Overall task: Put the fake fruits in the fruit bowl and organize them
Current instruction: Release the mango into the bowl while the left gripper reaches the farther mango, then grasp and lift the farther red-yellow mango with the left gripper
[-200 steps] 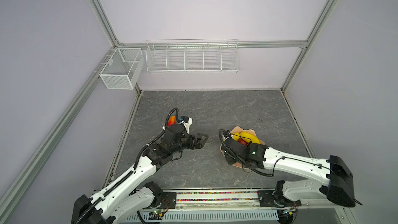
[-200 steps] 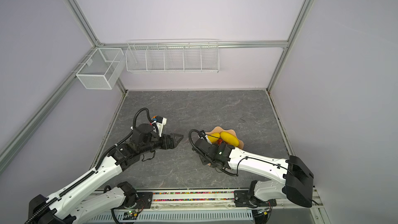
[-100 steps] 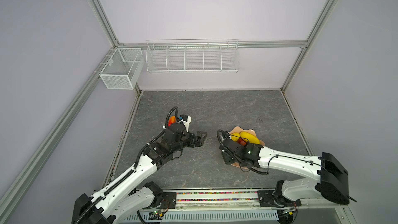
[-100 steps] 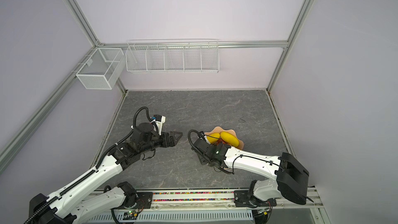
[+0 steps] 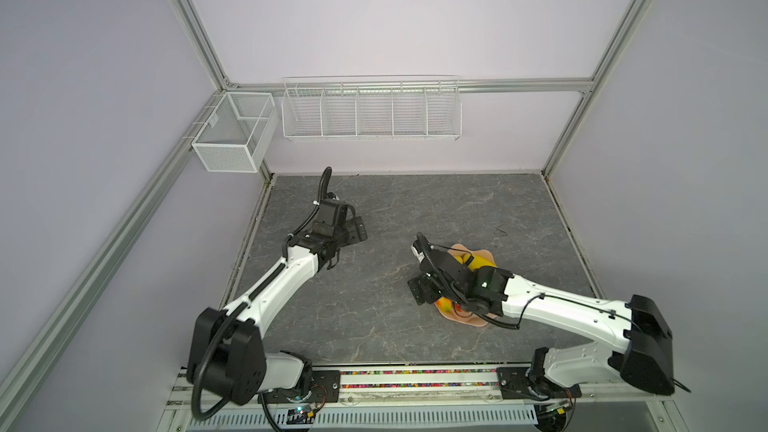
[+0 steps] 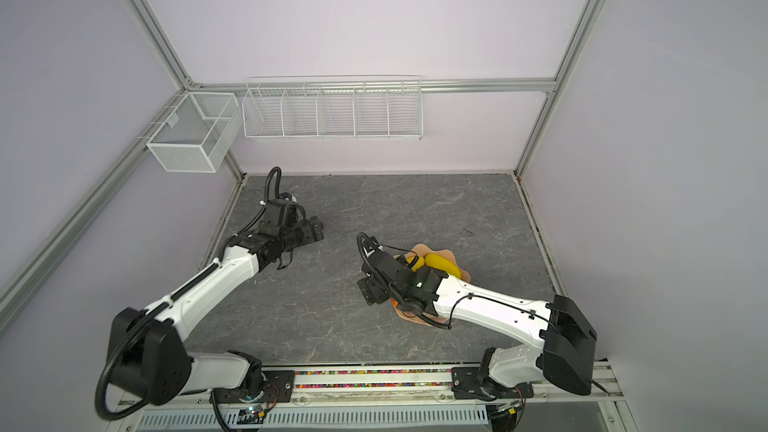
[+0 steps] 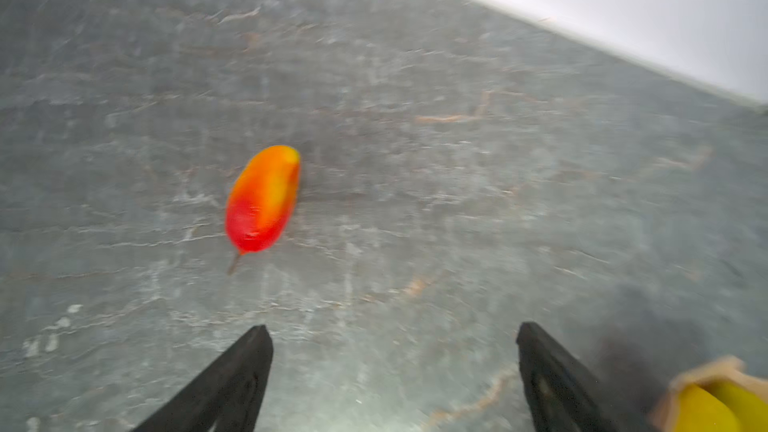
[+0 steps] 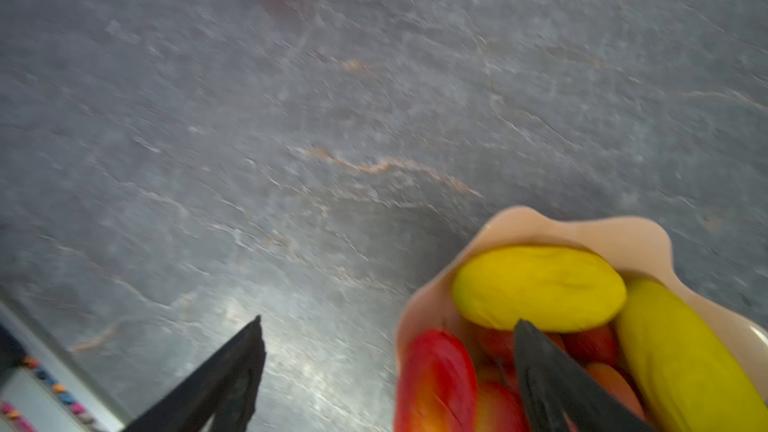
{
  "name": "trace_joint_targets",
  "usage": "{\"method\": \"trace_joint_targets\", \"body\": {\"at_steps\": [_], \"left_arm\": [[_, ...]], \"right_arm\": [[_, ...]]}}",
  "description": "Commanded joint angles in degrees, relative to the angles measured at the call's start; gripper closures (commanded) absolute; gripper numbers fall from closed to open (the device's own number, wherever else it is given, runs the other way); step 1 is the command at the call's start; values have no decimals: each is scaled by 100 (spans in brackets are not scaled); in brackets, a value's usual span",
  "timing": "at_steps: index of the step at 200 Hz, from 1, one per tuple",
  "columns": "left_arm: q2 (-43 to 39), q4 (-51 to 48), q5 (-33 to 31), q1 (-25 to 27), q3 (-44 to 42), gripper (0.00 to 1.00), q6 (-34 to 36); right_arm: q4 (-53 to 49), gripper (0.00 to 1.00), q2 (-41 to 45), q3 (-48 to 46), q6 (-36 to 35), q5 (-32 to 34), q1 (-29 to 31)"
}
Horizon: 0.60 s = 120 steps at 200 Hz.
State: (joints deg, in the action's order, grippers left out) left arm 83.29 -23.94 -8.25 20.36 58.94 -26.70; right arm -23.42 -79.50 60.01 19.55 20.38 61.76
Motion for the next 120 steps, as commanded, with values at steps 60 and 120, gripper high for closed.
{"method": "trace_joint_targets", "body": {"at_steps": [60,120], "left_arm": [[2527,-1020,-713,-515,1930,11,388],[2827,-1158,-855,-644,1946,19,503]], "right_arm": [[884,12,-494,48,-357,-1640,-626],[966,12,-218,-411,-136,-1981,-1202]]}}
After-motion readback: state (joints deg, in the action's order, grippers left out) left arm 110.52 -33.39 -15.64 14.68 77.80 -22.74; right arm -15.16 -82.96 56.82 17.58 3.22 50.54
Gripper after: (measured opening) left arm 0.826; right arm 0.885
